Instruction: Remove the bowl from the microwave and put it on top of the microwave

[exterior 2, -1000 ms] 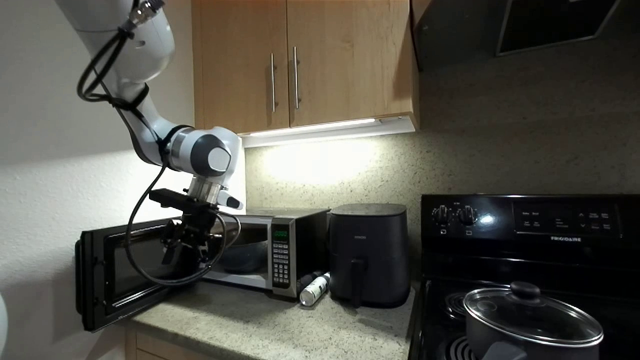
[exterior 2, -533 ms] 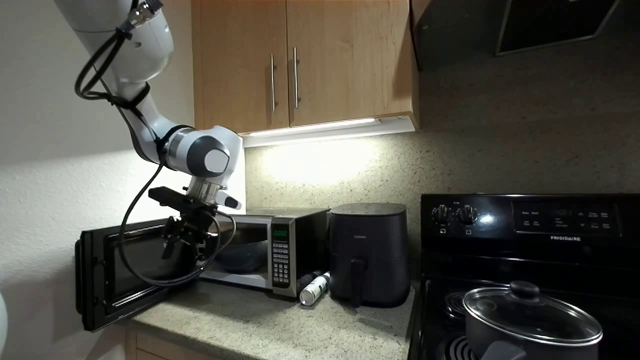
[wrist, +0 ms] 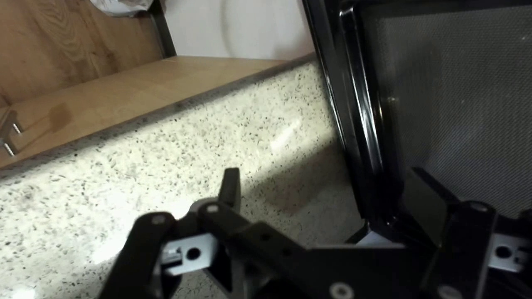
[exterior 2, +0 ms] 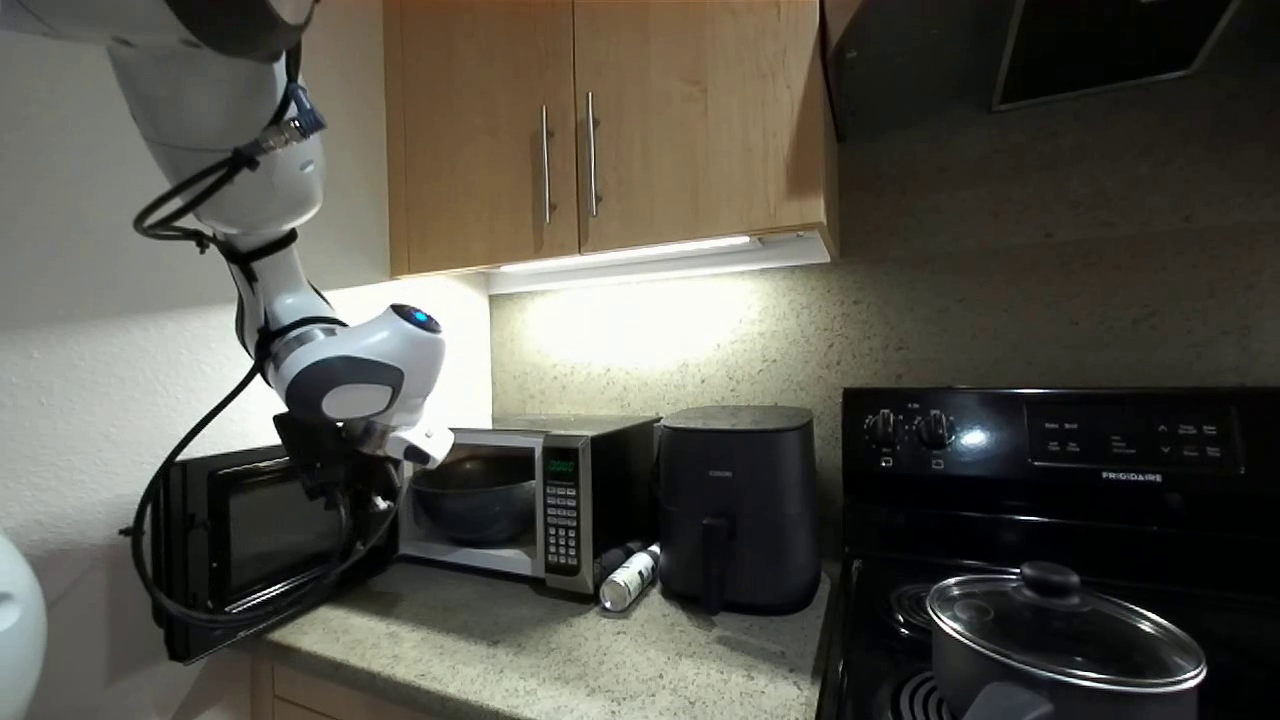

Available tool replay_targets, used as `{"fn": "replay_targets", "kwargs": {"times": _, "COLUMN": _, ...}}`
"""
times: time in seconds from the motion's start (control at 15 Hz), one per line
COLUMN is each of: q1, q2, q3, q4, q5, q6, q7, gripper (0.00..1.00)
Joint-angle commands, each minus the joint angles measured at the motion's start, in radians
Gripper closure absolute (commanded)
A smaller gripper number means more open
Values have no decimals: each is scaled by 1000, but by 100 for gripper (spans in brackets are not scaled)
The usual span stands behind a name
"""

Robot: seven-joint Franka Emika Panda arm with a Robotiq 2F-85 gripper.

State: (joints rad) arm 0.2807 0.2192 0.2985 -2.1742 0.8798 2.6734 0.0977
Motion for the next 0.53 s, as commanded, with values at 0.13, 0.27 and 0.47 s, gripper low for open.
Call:
{"fn": "replay_targets", "kwargs": {"times": 0.13, "q1": -3, "q2": 41, "q3": 1, "q4": 26, "q5": 11, "q6": 23, "q7": 3, "gripper": 0}}
{"fn": "replay_targets", "kwargs": {"times": 0.27, "q1": -4, "q2": 66, "q3": 30, "q4": 54, "q5": 118, "q6": 118, "q7": -28, "gripper": 0}}
{"fn": "replay_targets", "kwargs": {"times": 0.47, "q1": -2, "q2": 162, "q3": 66, "q4": 161, "q5": 295, "q6": 234, "q7": -38, "gripper": 0}}
